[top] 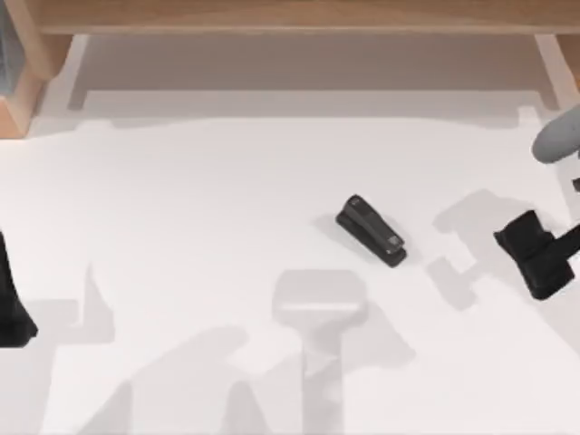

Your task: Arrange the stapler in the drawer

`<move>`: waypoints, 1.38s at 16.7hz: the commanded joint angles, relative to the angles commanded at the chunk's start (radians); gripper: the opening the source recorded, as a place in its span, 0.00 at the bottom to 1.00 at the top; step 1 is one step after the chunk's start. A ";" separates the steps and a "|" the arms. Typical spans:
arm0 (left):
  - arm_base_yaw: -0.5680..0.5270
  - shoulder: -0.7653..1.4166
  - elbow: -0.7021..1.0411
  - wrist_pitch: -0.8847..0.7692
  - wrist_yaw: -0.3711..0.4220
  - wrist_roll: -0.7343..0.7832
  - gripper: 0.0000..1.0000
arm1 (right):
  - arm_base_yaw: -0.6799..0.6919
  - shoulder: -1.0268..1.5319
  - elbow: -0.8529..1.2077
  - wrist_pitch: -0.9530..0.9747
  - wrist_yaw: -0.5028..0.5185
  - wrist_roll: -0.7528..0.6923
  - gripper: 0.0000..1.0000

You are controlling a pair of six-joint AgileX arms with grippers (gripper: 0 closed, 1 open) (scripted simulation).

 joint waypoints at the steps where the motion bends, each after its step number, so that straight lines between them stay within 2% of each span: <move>1: 0.000 0.000 0.000 0.000 0.000 0.000 1.00 | 0.027 0.115 0.084 -0.057 -0.004 -0.013 1.00; 6: 0.000 0.000 0.000 0.000 0.000 0.000 1.00 | 0.132 0.609 0.495 -0.325 -0.007 -0.049 1.00; 12: 0.000 0.000 0.000 0.000 0.000 0.000 1.00 | 0.187 1.016 0.920 -0.558 0.030 -0.034 1.00; 18: 0.000 0.000 0.000 0.000 0.000 0.000 1.00 | 0.189 1.213 1.189 -0.675 0.082 0.010 1.00; 23: 0.000 0.000 0.000 0.000 0.000 0.000 1.00 | 0.187 1.241 1.232 -0.691 0.093 0.020 1.00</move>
